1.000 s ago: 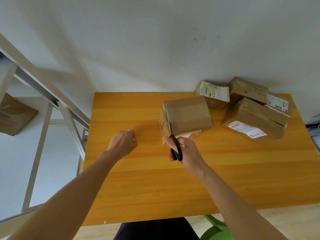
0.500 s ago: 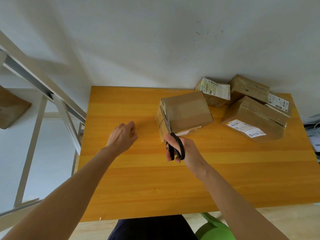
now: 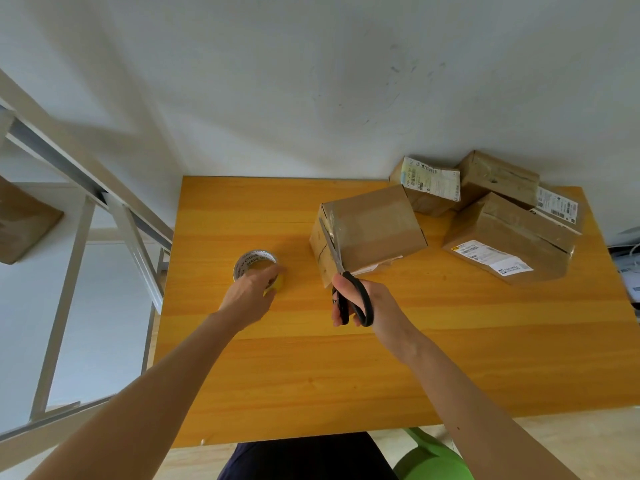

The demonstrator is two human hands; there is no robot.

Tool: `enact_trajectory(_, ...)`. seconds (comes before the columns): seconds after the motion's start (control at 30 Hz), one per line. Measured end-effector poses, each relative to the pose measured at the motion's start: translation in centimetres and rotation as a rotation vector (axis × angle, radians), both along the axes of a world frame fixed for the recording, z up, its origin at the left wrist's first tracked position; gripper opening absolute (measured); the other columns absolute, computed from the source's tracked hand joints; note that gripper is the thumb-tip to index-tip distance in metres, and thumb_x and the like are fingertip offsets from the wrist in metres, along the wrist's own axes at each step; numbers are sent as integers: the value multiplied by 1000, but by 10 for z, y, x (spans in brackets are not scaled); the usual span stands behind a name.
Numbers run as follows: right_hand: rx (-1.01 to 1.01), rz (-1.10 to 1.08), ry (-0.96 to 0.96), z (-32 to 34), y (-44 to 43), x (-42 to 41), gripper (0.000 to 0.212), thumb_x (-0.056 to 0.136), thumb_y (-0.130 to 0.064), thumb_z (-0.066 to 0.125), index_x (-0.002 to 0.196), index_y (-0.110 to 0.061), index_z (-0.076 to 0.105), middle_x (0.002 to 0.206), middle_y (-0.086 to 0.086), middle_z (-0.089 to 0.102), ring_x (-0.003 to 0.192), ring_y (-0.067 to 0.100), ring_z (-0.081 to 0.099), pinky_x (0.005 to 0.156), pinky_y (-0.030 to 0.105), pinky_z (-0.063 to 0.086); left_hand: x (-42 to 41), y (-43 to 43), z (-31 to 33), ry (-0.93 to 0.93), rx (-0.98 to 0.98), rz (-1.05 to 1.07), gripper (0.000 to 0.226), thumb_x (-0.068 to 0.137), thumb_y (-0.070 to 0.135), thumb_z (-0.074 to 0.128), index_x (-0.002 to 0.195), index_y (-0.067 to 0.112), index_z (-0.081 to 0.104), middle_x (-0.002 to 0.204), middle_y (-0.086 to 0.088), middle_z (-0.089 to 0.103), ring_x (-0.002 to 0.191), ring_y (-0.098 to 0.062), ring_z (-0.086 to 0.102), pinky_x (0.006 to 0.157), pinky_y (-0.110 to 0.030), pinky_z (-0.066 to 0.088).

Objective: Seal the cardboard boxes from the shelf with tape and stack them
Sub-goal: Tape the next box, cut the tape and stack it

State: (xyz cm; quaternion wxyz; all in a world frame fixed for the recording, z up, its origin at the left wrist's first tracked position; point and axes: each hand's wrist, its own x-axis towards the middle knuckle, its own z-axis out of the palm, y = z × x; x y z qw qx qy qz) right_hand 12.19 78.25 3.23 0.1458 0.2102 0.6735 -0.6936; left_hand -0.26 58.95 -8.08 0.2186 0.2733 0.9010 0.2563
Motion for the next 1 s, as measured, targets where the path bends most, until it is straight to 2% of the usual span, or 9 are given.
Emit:
enact_trajectory(0.13, 154, 8, -33, -2, -1, 0, 64, 78, -66, 63, 81, -2, 59, 70, 8, 62, 66, 13, 58, 71, 25, 46, 9, -2, -10, 47, -42, -58, 40, 93, 15, 58, 131, 23, 52, 85, 6, 46, 82, -17, 46, 63, -33, 43)
enact_trajectory(0.23, 296, -22, -46, -4, -1, 0, 70, 69, -73, 65, 80, -4, 56, 68, 6, 57, 63, 13, 55, 67, 28, 45, 7, -1, -6, -16, -58, -90, 41, 97, 22, 52, 138, 24, 46, 96, 1, 53, 90, -19, 49, 72, -35, 46)
enact_trajectory(0.3, 345, -24, -48, -5, -1, 0, 64, 70, -73, 67, 74, -11, 53, 63, 1, 55, 61, 13, 54, 64, 29, 45, 0, 6, 10, -99, 78, 46, 35, 99, 20, 47, 134, 21, 51, 109, -4, 59, 103, -22, 55, 81, -33, 45)
enact_trajectory(0.4, 406, -11, -60, -7, -1, -1, 61, 69, -74, 67, 69, -16, 48, 50, -13, 47, 52, 8, 49, 60, 30, 43, -17, 27, 48, -250, 353, 292, 24, 100, 21, 46, 117, 22, 62, 110, 0, 62, 105, -21, 58, 80, -21, 42)
enact_trajectory(0.53, 507, 13, -104, -5, -2, 0, 68, 65, -83, 61, 80, -17, 53, 61, -8, 55, 55, 10, 53, 57, 31, 43, -54, 51, 105, -590, 569, 262, 32, 99, 45, 39, 115, 34, 64, 119, 13, 65, 114, -8, 57, 95, -30, 45)
enact_trajectory(0.6, 589, 41, -108, -2, -3, 1, 66, 66, -84, 58, 81, -20, 51, 65, -7, 57, 56, 9, 56, 55, 27, 43, -71, 63, 125, -645, 499, 105, 35, 94, 52, 44, 120, 37, 62, 120, 18, 64, 116, -2, 56, 94, -28, 42)
enact_trajectory(0.7, 693, 65, -107, 3, -4, 0, 61, 71, -82, 57, 81, -22, 49, 68, -9, 59, 62, 7, 60, 52, 24, 40, -86, 82, 143, -535, 223, -130, 35, 81, 49, 67, 114, 42, 65, 111, 23, 66, 109, 5, 57, 88, -21, 42)
enact_trajectory(0.87, 692, 173, -136, 6, -1, -8, 66, 75, -79, 56, 70, -14, 43, 57, -6, 48, 55, 14, 53, 59, 31, 45, -97, 94, 144, -417, 45, -193, 40, 76, 36, 78, 113, 37, 63, 112, 16, 65, 112, -4, 56, 91, -22, 38)
enact_trajectory(1.0, 705, 343, -232, 3, 4, -7, 68, 71, -80, 58, 57, -17, 35, 46, -7, 35, 44, 15, 39, 53, 31, 34, -98, 96, 148, -408, 16, -214, 41, 78, 32, 77, 116, 33, 62, 113, 12, 64, 111, -6, 55, 95, -25, 38)
